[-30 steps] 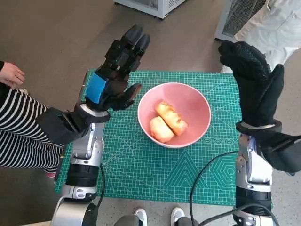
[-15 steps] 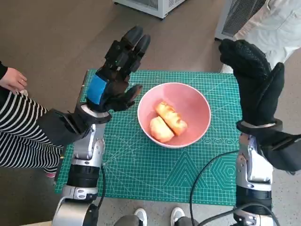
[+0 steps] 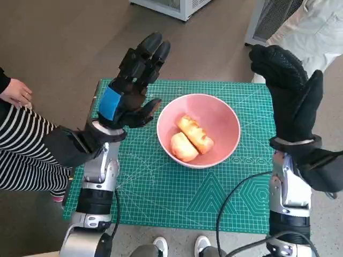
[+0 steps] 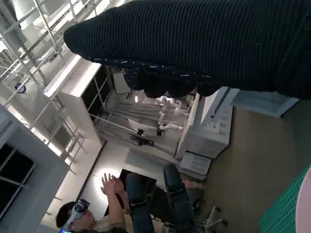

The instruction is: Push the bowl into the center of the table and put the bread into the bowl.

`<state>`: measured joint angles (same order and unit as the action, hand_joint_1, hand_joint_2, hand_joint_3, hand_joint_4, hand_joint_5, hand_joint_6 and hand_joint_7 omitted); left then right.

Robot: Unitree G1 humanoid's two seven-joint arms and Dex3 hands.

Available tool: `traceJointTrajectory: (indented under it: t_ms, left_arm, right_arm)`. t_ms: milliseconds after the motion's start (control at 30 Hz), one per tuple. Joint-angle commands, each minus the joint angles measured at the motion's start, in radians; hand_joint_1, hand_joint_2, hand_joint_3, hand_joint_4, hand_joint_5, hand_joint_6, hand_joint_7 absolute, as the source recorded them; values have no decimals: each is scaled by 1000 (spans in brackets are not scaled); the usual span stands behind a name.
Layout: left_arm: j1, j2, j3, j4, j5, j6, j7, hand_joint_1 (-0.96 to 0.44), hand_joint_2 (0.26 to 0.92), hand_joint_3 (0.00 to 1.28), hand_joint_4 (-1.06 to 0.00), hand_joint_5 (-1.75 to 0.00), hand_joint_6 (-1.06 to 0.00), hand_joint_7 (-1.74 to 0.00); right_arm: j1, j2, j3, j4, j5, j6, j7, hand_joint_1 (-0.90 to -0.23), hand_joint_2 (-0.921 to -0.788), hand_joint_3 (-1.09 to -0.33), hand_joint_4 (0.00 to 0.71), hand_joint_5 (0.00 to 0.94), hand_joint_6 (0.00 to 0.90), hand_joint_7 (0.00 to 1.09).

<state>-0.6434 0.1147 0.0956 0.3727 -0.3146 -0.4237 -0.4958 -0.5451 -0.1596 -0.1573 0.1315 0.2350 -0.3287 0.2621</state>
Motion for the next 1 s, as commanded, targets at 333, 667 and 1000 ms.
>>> traceJointTrajectory:
  t_ms: [333,667,1000]
  left_arm:
    - [12,-4,5,-17,-1,-12,-2,-665,921,381,-75,-17,1,-402]
    - [18,2,3,-30,3,-4,0,-666,921,383,-72,-15,1,-399]
    - [22,4,7,-25,-4,-1,-5,-670,921,381,-72,-14,1,-393]
  right_arm:
    - [18,-10,-4,11,-1,14,1,-682,-921,-663,145,0,75,457]
    - [26,-5,-2,2,-3,16,-4,-682,-921,-663,145,0,74,457]
    - [35,-3,-2,2,2,9,1,-679,-921,-662,149,2,75,457]
